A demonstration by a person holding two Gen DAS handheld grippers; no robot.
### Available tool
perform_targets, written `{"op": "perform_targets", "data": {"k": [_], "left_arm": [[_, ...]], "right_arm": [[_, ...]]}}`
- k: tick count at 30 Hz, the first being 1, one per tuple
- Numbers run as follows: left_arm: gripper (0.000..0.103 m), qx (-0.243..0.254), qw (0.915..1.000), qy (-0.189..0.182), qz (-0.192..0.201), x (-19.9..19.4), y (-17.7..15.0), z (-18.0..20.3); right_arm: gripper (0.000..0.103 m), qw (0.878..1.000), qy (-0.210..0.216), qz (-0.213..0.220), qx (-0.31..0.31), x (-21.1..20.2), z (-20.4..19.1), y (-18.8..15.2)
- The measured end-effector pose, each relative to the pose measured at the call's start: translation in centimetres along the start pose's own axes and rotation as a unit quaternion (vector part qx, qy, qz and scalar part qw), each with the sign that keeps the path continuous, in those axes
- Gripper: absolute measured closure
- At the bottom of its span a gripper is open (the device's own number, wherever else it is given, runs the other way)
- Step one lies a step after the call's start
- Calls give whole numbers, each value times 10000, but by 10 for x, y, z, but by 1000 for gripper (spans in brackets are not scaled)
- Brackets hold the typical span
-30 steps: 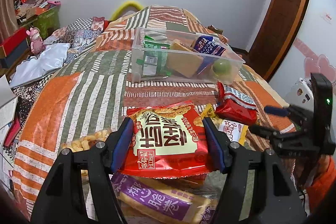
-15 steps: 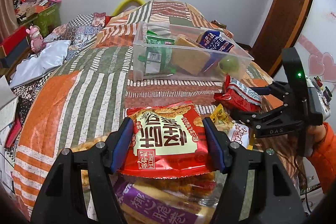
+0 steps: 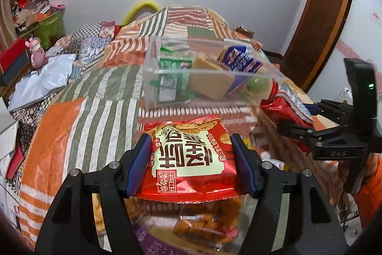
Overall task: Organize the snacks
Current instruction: 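Drop both red bags into the clear box from both tools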
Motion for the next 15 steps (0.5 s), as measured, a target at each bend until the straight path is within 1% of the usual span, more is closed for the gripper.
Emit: {"op": "perform_targets", "data": {"k": [4, 8, 11, 15], "left_arm": [[37, 67, 9998, -11, 168, 0, 24, 2], [37, 144, 9994, 5, 325, 2, 53, 3], [37, 146, 9991, -37, 406, 6, 76, 3], [37, 127, 9987, 64, 493, 16, 107, -5]], "right_arm": [[31, 9992, -8, 387, 93, -17, -2, 29], [31, 9977, -58, 647, 173, -21, -1, 57], [31, 9968, -47, 761, 232, -17, 0, 76], [31, 9961, -12, 816, 341, -4, 3, 101]]}}
Point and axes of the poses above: each gripper's, at about its wrist camera, not at the fingertips, and x roughly the way its jaws point, z to its right, y to its top, the point moved 10 cm from there along x, roughly the way its jaws point, and after that the axes turned 1 degree about -y, right-handed, at the moved point
